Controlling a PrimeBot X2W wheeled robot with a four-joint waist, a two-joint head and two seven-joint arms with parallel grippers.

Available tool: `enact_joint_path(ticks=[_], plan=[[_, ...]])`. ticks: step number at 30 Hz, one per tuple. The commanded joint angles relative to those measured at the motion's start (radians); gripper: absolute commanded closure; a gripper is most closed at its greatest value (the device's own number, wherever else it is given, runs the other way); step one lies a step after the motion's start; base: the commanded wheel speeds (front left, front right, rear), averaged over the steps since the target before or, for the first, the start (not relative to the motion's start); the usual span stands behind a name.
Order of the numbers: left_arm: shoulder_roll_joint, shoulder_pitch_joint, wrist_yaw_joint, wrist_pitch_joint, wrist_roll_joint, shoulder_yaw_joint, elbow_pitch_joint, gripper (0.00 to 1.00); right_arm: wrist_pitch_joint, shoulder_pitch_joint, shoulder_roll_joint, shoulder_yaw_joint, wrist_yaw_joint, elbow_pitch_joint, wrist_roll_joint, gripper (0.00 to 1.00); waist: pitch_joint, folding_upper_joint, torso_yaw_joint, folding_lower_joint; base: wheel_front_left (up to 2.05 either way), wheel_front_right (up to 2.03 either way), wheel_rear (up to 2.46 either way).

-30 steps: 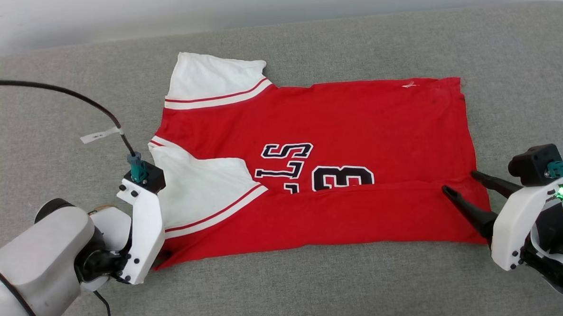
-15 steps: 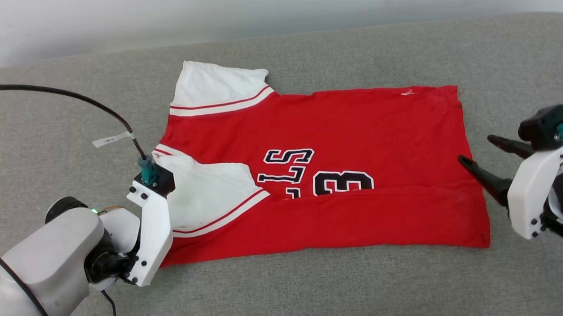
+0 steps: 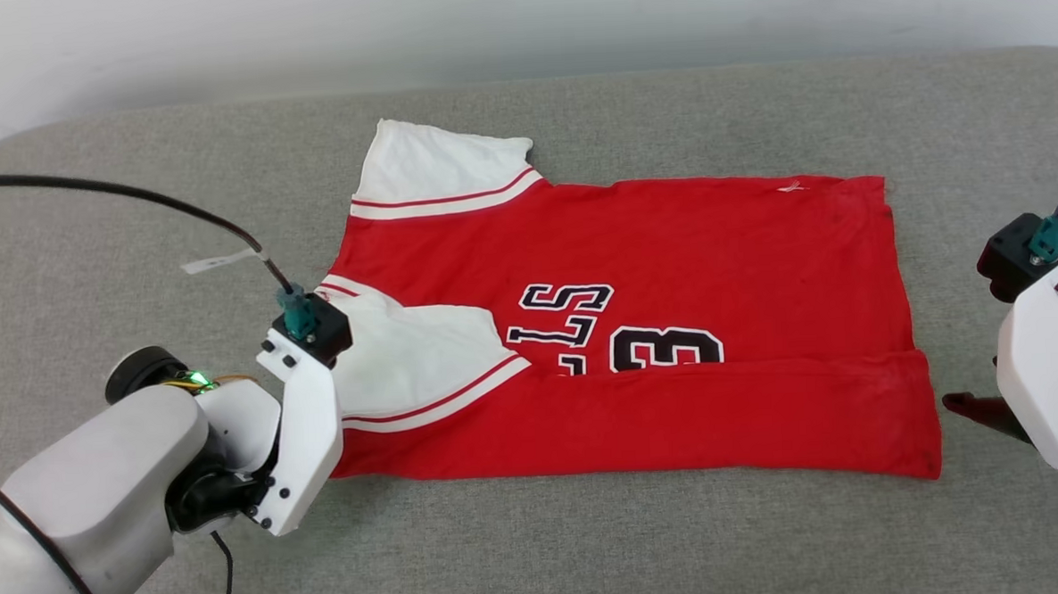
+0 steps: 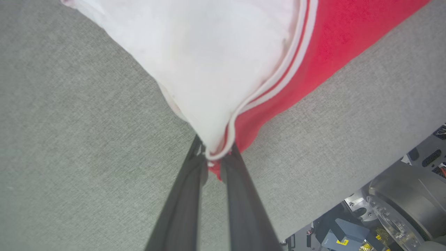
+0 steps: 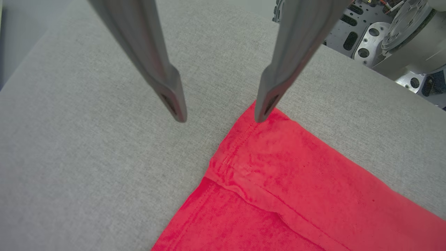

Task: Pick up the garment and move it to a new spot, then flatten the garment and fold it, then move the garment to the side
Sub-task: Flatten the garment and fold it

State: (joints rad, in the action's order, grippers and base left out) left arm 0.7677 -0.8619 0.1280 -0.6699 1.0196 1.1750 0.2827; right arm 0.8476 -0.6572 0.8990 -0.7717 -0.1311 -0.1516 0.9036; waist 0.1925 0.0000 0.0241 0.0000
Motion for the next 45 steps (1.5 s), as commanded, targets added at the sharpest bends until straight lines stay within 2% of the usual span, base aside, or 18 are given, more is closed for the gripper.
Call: enact_joint_path(ticks=[1,5,11,15,18,19,20,27,32,45], plan=[[-0.007,-0.007,0.000,0.004,-0.007,0.002,-0.004,1.00,0.004,-0.002,-0.010,-0.001,0.001,-0.007,0.007,0.00,0.007,0.0000,0.006,0.0000,0.00,0.00,0.00],[-0.016,-0.018,0.000,0.007,-0.018,0.007,-0.020,1.00,0.047,0.020,-0.059,0.008,0.001,-0.083,0.051,0.00,0.028,0.0000,0.019,0.0000,0.00,0.00,0.00],[-0.025,-0.037,-0.002,0.012,-0.033,0.006,-0.031,1.00,0.038,0.052,-0.161,0.023,0.001,-0.192,0.081,0.00,0.064,0.0000,0.029,0.0000,0.00,0.00,0.00],[-0.026,-0.040,-0.005,0.018,-0.034,0.004,-0.031,1.00,0.022,0.099,-0.223,-0.017,0.000,-0.241,0.066,0.00,0.079,0.0000,0.031,0.0000,0.00,0.00,0.00],[-0.020,-0.033,-0.006,0.023,-0.029,0.002,-0.029,1.00,0.006,0.113,-0.230,-0.049,0.000,-0.244,0.046,0.00,0.082,0.0000,0.028,0.0000,0.00,0.00,0.00],[-0.018,-0.027,-0.007,0.023,-0.026,0.002,-0.027,1.00,-0.006,0.107,-0.225,-0.053,0.000,-0.242,0.039,0.68,0.081,0.0000,0.025,0.0000,0.00,0.00,0.00],[-0.015,-0.021,-0.008,0.027,-0.022,0.001,-0.025,1.00,-0.016,0.102,-0.219,-0.053,0.000,-0.240,0.038,1.00,0.077,0.0000,0.022,0.0000,0.00,0.00,0.00],[0.011,0.021,-0.009,0.053,0.021,-0.013,-0.037,1.00,-0.081,0.062,-0.146,-0.030,0.001,-0.169,0.051,1.00,0.018,0.0000,0.004,0.0000,0.00,0.00,0.00],[0.056,0.054,-0.014,0.040,0.046,-0.009,-0.085,1.00,-0.095,0.081,-0.085,-0.022,0.001,-0.103,0.073,1.00,-0.024,0.0000,-0.001,0.0000,0.00,0.00,0.00],[0.142,0.178,-0.064,0.017,0.095,0.029,-0.256,1.00,-0.073,0.252,0.037,0.010,0.001,0.054,0.143,1.00,-0.070,0.0000,0.001,0.0000,0.00,0.00,0.00]])
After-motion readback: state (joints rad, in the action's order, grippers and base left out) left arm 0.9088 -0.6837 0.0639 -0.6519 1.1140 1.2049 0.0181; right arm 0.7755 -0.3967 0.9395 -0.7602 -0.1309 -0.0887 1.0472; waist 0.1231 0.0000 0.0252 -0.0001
